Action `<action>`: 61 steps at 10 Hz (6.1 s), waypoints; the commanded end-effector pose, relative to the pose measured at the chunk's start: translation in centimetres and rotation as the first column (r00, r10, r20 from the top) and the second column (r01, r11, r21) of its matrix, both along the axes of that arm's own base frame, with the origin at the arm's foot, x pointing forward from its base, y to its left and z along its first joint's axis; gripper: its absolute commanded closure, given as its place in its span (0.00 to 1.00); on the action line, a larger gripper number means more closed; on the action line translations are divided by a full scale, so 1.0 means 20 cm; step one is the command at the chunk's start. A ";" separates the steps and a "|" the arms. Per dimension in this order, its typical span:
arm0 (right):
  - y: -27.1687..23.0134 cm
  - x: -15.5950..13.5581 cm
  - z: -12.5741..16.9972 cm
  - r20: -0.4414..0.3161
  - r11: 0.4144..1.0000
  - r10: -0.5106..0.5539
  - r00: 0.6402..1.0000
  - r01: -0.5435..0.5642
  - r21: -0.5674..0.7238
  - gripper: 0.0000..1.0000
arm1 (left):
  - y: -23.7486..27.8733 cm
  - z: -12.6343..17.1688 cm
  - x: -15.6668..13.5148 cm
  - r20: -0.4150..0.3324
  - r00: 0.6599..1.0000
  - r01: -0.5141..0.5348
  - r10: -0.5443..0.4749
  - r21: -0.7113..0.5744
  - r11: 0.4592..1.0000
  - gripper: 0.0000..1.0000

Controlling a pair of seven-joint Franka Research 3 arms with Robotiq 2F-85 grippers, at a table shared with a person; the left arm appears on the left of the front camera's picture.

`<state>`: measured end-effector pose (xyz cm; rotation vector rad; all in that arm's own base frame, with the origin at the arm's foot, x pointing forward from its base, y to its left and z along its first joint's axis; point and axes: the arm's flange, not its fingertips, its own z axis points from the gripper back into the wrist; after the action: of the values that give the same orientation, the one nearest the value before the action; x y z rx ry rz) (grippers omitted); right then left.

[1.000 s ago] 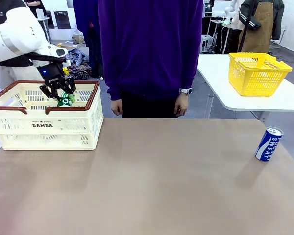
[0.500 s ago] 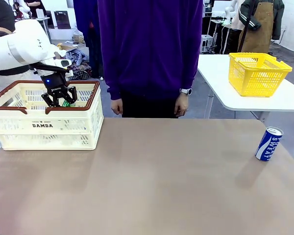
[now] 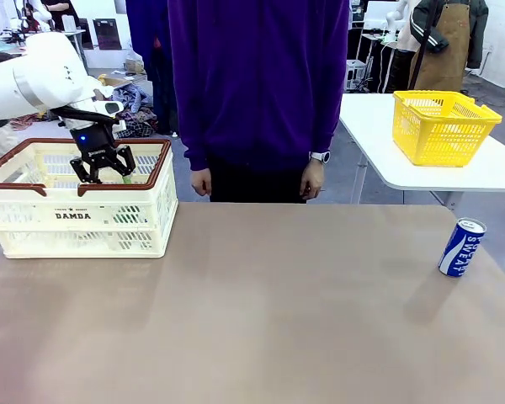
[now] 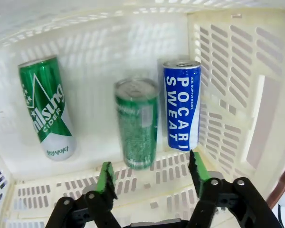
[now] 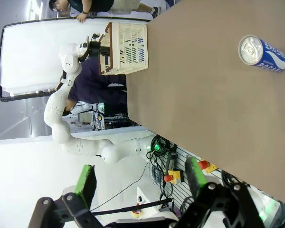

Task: Place the drinks into the Shopping basket.
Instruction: Pick up one drink and place it into the Shopping basket.

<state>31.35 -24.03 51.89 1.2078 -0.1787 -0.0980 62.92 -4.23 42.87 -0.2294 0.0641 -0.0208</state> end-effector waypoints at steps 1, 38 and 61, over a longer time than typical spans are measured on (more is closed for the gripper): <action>0.01 -0.01 0.01 0.007 1.000 0.004 1.000 -0.004 0.003 0.00 | 0.00 0.03 -0.01 -0.011 1.000 -0.003 0.003 -0.018 1.000 0.00; 0.01 -0.01 0.01 0.007 1.000 0.004 1.000 -0.004 0.003 0.00 | 1.04 0.39 -1.58 0.237 0.968 0.175 0.079 -0.871 0.459 0.00; 0.80 1.00 -0.22 -0.155 0.450 -0.122 0.980 -0.085 -0.889 0.00 | 1.04 0.39 -1.58 0.237 0.968 0.175 0.079 -0.871 0.459 0.00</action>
<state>50.87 -7.88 48.71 0.0524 -0.0332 -0.1237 31.63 16.63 50.49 -1.3122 -0.2144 -0.1482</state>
